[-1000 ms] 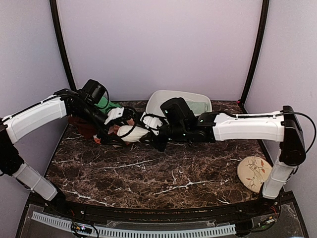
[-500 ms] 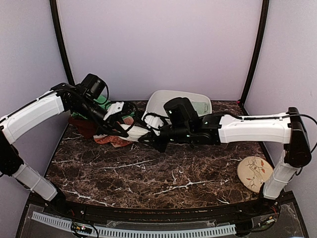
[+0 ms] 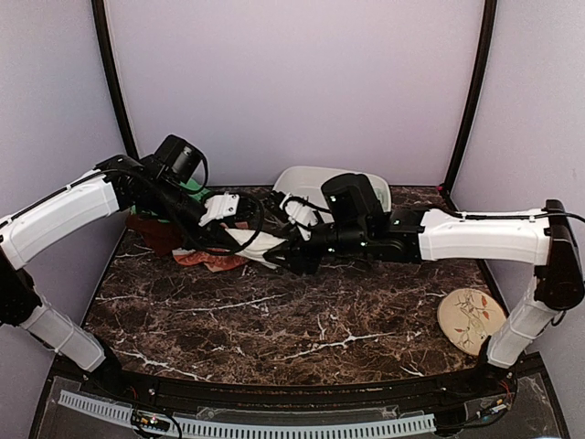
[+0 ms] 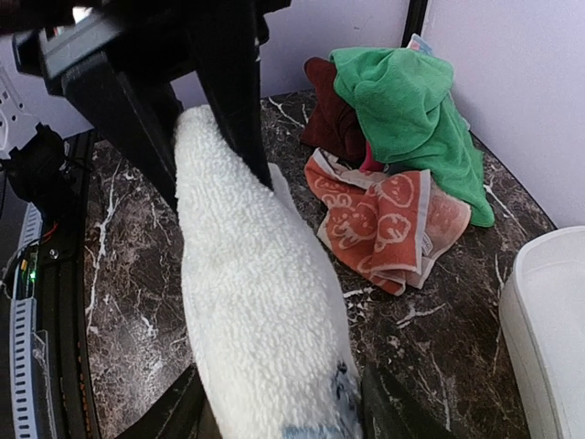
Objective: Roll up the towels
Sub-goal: Pass from the right arm to the left, then pass from the left arm to the right
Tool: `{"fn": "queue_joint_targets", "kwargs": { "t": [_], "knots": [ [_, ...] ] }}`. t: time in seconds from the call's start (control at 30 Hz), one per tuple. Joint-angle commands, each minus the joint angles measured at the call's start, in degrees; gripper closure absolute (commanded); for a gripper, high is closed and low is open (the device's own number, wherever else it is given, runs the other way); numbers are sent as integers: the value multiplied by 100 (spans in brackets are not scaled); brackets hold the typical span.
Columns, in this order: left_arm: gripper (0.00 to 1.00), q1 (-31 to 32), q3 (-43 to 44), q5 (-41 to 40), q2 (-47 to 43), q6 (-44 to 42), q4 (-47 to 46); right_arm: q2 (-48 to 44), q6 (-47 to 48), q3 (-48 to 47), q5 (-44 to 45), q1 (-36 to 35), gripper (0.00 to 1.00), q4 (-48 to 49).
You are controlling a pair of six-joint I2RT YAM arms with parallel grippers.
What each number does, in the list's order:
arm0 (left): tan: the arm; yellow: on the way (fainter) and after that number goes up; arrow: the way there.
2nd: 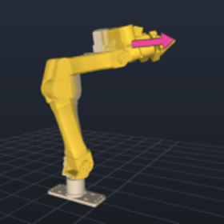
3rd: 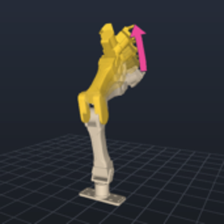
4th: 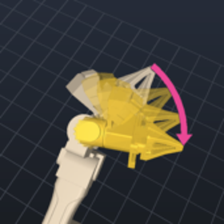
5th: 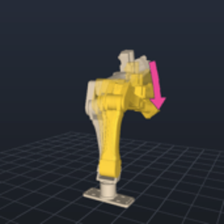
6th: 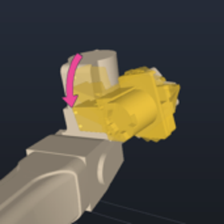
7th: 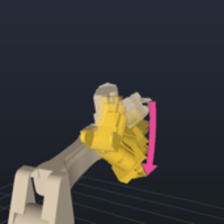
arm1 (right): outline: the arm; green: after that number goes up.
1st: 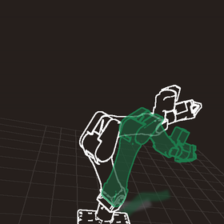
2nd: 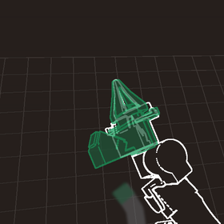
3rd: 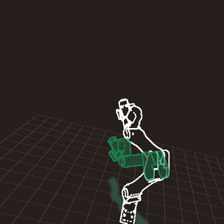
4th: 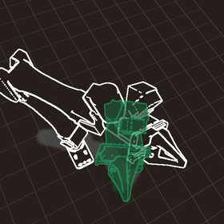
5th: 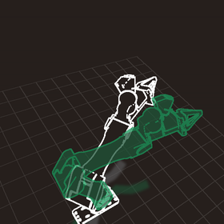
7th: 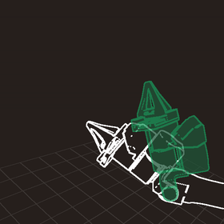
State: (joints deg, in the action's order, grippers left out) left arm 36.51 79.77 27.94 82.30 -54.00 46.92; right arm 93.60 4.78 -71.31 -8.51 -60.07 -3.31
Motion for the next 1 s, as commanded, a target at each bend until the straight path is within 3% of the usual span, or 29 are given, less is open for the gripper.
{"fn": "queue_joint_targets", "kwargs": {
  "t": [0.0, 0.17, 0.3, 0.43, 0.6, 0.8, 0.97],
  "knots": [
    [100, 53, -105, -984, -341, -193, -541, -673, -198, 21, -504, 295, 43, 259],
    [100, 64, -97, -1144, -443, -329, -856, -717, -315, -200, -1715, 560, 38, -175],
    [100, 110, -268, -1153, -730, -913, -995, -753, -417, -305, -2020, 738, 38, -372],
    [100, 480, -1159, -1313, -1466, -2037, -1754, -578, -434, -713, -2705, 887, 38, -499],
    [100, 905, -2667, -1207, -2598, -3828, -3261, 163, -200, -1710, -3335, 901, 39, -1394],
    [100, 948, -4466, 0, -3772, -6007, -5400, 806, -432, -2002, -4981, 867, 38, -1774],
    [100, 946, -4845, 579, -3879, -6768, -6138, 873, -713, -1797, -5767, 611, 37, -1487]
  ]
}}
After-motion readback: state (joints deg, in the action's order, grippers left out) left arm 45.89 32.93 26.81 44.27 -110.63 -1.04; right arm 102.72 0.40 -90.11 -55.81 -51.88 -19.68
